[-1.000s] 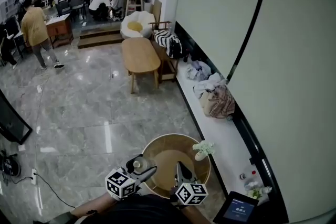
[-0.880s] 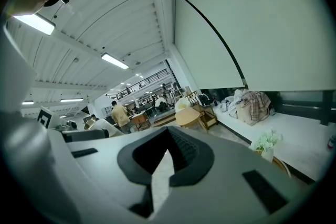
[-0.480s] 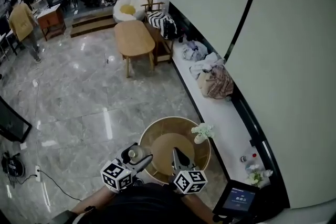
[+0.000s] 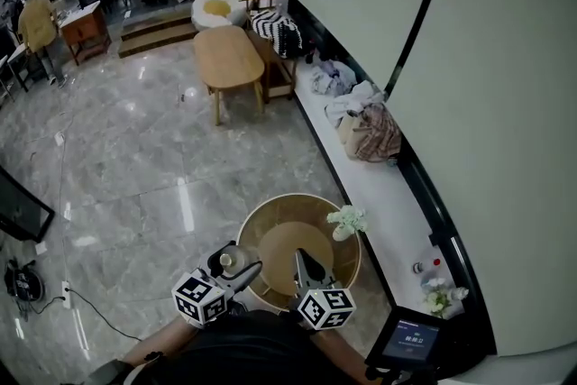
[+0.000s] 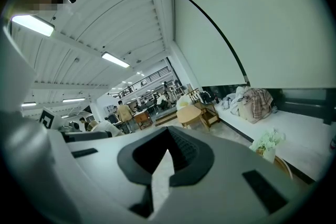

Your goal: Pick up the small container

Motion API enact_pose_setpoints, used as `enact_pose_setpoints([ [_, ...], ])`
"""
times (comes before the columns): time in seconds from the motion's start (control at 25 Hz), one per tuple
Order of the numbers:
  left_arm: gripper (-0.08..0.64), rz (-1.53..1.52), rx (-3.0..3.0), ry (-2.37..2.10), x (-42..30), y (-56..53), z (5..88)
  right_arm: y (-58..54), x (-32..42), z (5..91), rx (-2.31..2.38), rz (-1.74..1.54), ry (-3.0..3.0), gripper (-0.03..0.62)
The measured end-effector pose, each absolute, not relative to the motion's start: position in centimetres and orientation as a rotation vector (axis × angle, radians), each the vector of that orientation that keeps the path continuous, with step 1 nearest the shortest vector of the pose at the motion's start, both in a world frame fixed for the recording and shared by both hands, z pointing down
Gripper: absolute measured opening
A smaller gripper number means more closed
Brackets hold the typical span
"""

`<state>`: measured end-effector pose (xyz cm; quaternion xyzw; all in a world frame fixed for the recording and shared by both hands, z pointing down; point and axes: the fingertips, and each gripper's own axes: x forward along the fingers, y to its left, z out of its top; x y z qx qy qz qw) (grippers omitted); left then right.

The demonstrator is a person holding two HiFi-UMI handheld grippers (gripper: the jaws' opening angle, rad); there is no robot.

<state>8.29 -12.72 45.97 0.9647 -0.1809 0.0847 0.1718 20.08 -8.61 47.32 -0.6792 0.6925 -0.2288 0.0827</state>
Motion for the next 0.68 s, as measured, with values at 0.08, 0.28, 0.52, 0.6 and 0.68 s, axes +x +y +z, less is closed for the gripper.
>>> enact_pose_setpoints([
  [0.08, 0.337, 0.241, 2.737, -0.514, 8.3, -12.71, 46.1, -8.62, 20.05, 47.47, -2.026, -0.687, 2.07, -0.002],
  [0.28, 0.337, 0.245, 2.733, -0.521, 8.35, -12.62, 46.4, -8.56, 20.13, 47.8, -2.022, -0.697, 2.076, -0.002],
  [0.52, 0.337, 0.256, 2.727, -0.522, 8.63, -12.3, 46.85, -8.31, 20.17, 48.25, -2.015, -0.712, 2.084, -0.002],
  [0.6, 0.337, 0.255, 2.729, -0.522, 8.7, -12.12, 46.89, -8.15, 20.21, 48.34, -2.015, -0.713, 2.084, -0.002],
  [0.68, 0.337, 0.254, 2.73, -0.522, 8.78, -11.96, 46.88, -7.99, 20.29, 48.37, -2.017, -0.714, 2.085, -0.002],
])
